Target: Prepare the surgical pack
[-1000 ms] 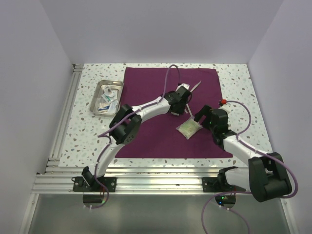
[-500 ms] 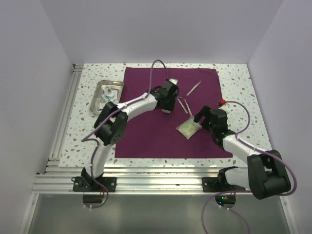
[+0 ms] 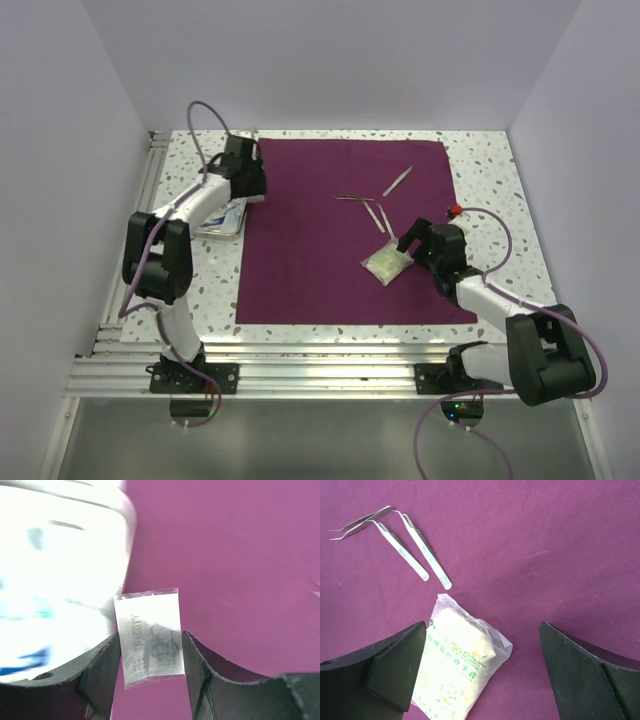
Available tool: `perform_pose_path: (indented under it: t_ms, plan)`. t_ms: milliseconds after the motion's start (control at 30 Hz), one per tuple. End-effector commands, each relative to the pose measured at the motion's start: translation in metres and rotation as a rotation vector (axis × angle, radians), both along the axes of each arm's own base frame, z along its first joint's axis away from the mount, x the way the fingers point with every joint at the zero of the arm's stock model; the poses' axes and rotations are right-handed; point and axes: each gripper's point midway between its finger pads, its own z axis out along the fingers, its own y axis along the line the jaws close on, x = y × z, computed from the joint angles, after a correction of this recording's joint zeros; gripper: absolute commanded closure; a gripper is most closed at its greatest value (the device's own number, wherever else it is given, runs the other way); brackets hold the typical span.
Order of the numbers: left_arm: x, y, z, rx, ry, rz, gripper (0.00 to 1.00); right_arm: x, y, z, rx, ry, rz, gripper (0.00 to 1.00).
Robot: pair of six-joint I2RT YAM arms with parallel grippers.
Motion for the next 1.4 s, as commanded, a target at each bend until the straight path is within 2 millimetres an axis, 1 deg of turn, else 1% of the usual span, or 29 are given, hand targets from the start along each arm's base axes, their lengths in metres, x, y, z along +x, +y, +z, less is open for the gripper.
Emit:
perform_pose_path:
  t_ms: [0, 33, 67, 167, 300, 400, 433, 467, 533, 600, 633, 667, 700, 733, 800, 833, 867, 900, 933, 1000, 1033, 1067, 1100, 1133, 1200, 1233, 1300, 1333, 1367]
  plan:
    - [0.015, 0.061, 0.026, -0.006, -0.084, 0.086, 0.45, 0.01, 0.001, 0.013, -0.002, -0.036, -0.007, 0.02]
    - [0.015, 0.072, 0.026, -0.001, -0.082, 0.104, 0.45, 0.011, 0.001, 0.014, -0.002, -0.039, -0.009, 0.02]
    - [0.015, 0.091, 0.023, 0.003, -0.078, 0.14, 0.45, 0.01, 0.001, 0.012, -0.003, -0.035, -0.009, 0.02]
    - [0.014, 0.111, 0.014, 0.02, -0.063, 0.169, 0.46, 0.011, 0.001, 0.012, -0.003, -0.032, -0.009, 0.02]
    - [0.014, 0.118, 0.006, 0.048, -0.048, 0.174, 0.43, 0.011, 0.001, 0.012, -0.002, -0.033, -0.01, 0.02]
    - [0.012, 0.123, 0.007, 0.073, -0.049, 0.192, 0.32, 0.01, -0.001, 0.012, -0.009, -0.034, -0.012, 0.02]
    - [0.01, 0.124, 0.007, 0.078, -0.048, 0.197, 0.24, 0.009, -0.002, 0.014, -0.011, -0.039, -0.014, 0.02]
    - [0.01, 0.125, 0.012, 0.077, -0.059, 0.198, 0.2, 0.009, -0.002, 0.014, -0.013, -0.041, -0.016, 0.02]
    - [0.007, 0.123, 0.014, 0.074, -0.064, 0.19, 0.13, 0.009, -0.002, 0.017, -0.011, -0.048, -0.018, 0.02]
    - [0.005, 0.12, 0.022, 0.066, -0.08, 0.18, 0.09, 0.009, -0.003, 0.015, -0.012, -0.045, -0.017, 0.02]
    - [0.003, 0.115, 0.023, 0.062, -0.082, 0.16, 0.07, 0.009, -0.003, 0.016, -0.012, -0.048, -0.017, 0.02]
    - [0.003, 0.109, 0.03, 0.053, -0.104, 0.143, 0.06, 0.009, -0.003, 0.016, -0.012, -0.047, -0.017, 0.02]
    - [0.002, 0.1, 0.033, 0.041, -0.114, 0.119, 0.05, 0.009, -0.002, 0.017, -0.012, -0.047, -0.016, 0.02]
    - [-0.001, 0.083, 0.037, 0.037, -0.125, 0.073, 0.05, 0.009, -0.003, 0.017, -0.013, -0.048, -0.018, 0.02]
    - [-0.004, 0.061, 0.041, 0.042, -0.141, 0.016, 0.03, 0.008, -0.003, 0.017, -0.013, -0.047, -0.023, 0.02]
    - [-0.009, 0.034, 0.042, 0.058, -0.152, -0.063, 0.02, 0.008, -0.004, 0.017, -0.011, -0.046, -0.028, 0.01]
    - [-0.009, 0.022, 0.047, 0.063, -0.18, -0.098, 0.0, 0.007, -0.005, 0.016, -0.011, -0.045, -0.032, 0.01]
    - [-0.011, 0.009, 0.048, 0.062, -0.191, -0.137, 0.0, 0.007, -0.005, 0.017, -0.008, -0.048, -0.033, 0.01]
    - [-0.018, -0.013, 0.046, 0.062, -0.194, -0.206, 0.0, 0.006, -0.005, 0.017, -0.007, -0.047, -0.039, 0.01]
    - [-0.025, -0.035, 0.044, 0.047, -0.204, -0.275, 0.0, 0.005, -0.01, 0.02, -0.016, -0.052, -0.062, 0.01]
    - [-0.035, -0.055, 0.039, 0.052, -0.199, -0.332, 0.0, 0.005, -0.013, 0.021, -0.016, -0.055, -0.082, 0.01]
    - [-0.038, -0.066, 0.038, 0.052, -0.213, -0.363, 0.0, 0.004, -0.017, 0.021, -0.018, -0.056, -0.103, 0.01]
    - [-0.043, -0.075, 0.033, 0.061, -0.212, -0.394, 0.0, 0.001, -0.026, 0.022, -0.037, -0.059, -0.153, 0.01]
    - [-0.054, -0.096, 0.031, 0.06, -0.215, -0.45, 0.0, -0.001, -0.031, 0.022, -0.039, -0.062, -0.185, 0.01]
    - [-0.064, -0.118, 0.025, 0.071, -0.216, -0.509, 0.0, -0.008, -0.043, 0.018, -0.033, -0.047, -0.276, 0.01]
    - [-0.077, -0.141, 0.025, 0.074, -0.225, -0.573, 0.0, -0.01, -0.053, 0.021, -0.033, -0.061, -0.35, 0.01]
    - [-0.089, -0.164, 0.022, 0.073, -0.234, -0.625, 0.0, -0.018, -0.065, 0.018, -0.043, -0.046, -0.425, 0.01]
    - [-0.104, -0.186, 0.022, 0.067, -0.242, -0.676, 0.0, -0.02, -0.073, 0.02, -0.039, -0.058, -0.489, 0.01]
    - [-0.11, -0.198, 0.02, 0.067, -0.251, -0.696, 0.0, -0.023, -0.077, 0.02, -0.043, -0.057, -0.516, 0.01]
